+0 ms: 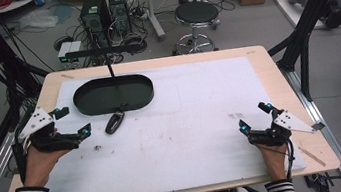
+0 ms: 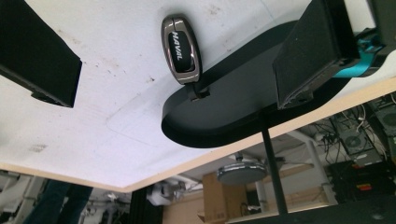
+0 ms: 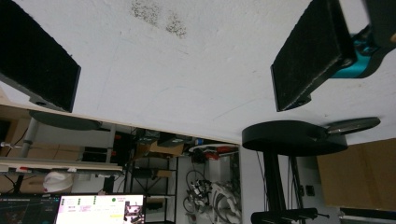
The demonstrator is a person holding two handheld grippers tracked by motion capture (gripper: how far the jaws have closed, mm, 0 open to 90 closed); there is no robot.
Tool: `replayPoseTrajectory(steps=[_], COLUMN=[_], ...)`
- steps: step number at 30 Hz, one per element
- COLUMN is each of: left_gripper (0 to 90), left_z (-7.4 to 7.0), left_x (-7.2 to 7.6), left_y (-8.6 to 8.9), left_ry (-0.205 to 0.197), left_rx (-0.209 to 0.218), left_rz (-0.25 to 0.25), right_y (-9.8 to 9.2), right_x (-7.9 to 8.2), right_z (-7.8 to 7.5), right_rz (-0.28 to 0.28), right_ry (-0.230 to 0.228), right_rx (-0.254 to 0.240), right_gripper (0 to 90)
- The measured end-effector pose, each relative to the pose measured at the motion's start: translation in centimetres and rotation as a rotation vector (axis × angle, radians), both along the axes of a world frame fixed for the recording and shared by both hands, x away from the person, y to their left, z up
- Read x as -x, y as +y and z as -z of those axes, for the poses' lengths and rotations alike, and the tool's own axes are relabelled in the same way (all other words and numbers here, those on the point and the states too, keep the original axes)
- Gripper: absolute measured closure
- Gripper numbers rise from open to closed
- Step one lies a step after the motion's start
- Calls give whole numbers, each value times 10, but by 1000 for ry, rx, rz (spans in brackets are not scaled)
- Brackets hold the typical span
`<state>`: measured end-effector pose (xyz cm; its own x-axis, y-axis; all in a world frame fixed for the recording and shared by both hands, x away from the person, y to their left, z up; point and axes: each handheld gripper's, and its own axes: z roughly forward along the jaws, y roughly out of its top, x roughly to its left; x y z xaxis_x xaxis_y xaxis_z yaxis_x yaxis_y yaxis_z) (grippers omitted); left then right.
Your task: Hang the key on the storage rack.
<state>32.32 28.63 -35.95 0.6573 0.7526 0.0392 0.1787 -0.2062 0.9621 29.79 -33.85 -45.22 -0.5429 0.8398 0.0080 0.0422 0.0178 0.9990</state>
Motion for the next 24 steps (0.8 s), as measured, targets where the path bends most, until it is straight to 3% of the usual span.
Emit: replayPoseTrajectory(steps=[15,20,24], left_gripper=[17,17,17], left_z=[-19,-21,-21], left_x=[-26,-39,-46], left_y=[-26,-36,-42], left_ry=[77,151,173], left_rx=[-100,-152,-179], left_rz=[19,7,-2], right_y=[0,-1,-1], right_x=[0,0,0], right_z=[0,0,0], right_rz=[2,2,2], right_ry=[3,0,1], right_rx=[1,-1,-3], right_gripper=[4,4,4])
